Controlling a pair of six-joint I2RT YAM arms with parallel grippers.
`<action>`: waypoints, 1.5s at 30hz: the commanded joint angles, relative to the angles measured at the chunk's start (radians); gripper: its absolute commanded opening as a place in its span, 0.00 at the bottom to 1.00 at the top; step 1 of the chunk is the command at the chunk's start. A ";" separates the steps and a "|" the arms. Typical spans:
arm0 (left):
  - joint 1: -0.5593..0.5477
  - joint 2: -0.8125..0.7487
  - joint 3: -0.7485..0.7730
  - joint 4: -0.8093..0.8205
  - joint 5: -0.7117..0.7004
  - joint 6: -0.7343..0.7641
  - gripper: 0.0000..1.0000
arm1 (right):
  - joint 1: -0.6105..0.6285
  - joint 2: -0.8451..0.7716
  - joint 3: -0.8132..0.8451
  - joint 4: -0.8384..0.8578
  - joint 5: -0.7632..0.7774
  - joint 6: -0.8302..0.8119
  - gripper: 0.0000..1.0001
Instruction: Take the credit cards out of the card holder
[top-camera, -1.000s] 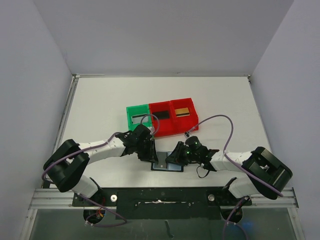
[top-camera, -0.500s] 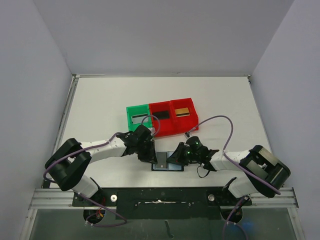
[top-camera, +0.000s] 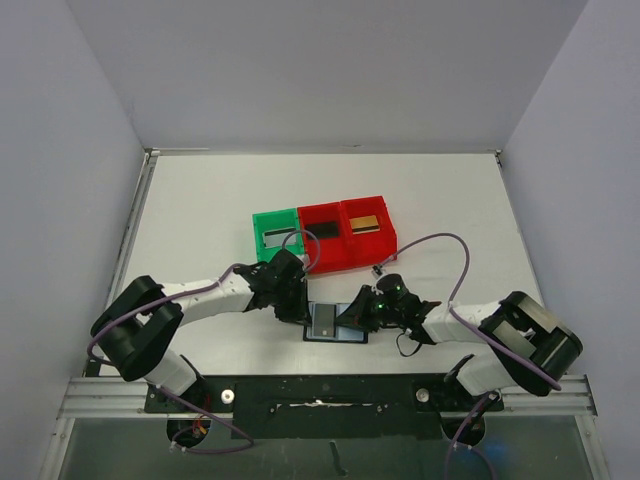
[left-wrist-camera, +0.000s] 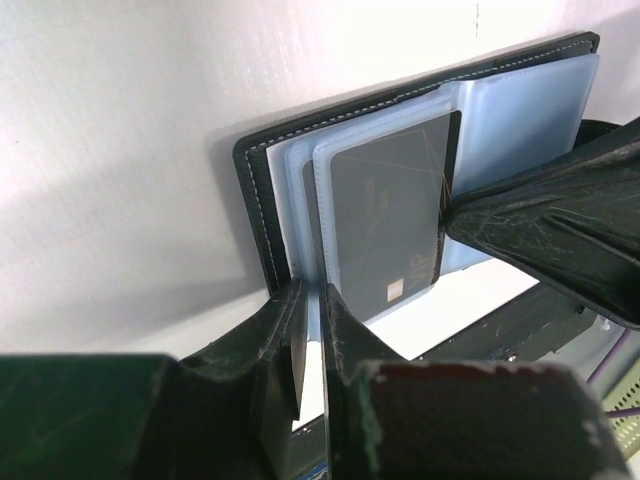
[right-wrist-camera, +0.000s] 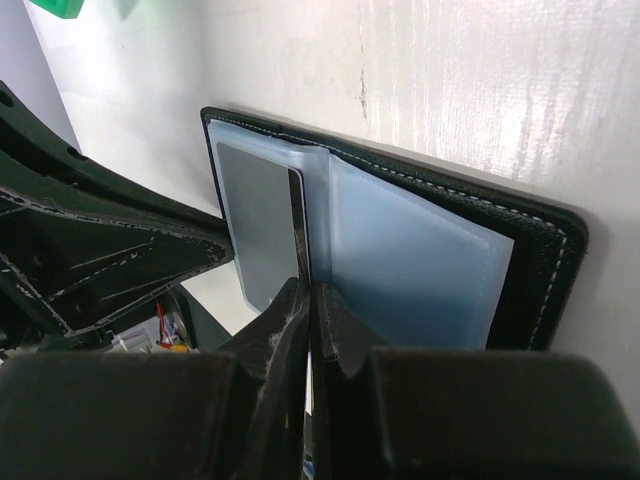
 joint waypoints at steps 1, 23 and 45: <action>-0.007 0.014 0.052 -0.016 -0.029 0.020 0.09 | -0.015 -0.040 -0.014 0.017 -0.005 -0.015 0.00; -0.009 -0.066 0.136 -0.049 -0.061 0.031 0.35 | -0.044 -0.096 -0.002 -0.022 -0.015 -0.050 0.25; -0.053 0.059 0.139 -0.033 -0.014 0.037 0.22 | -0.033 0.001 0.034 0.034 -0.055 -0.050 0.23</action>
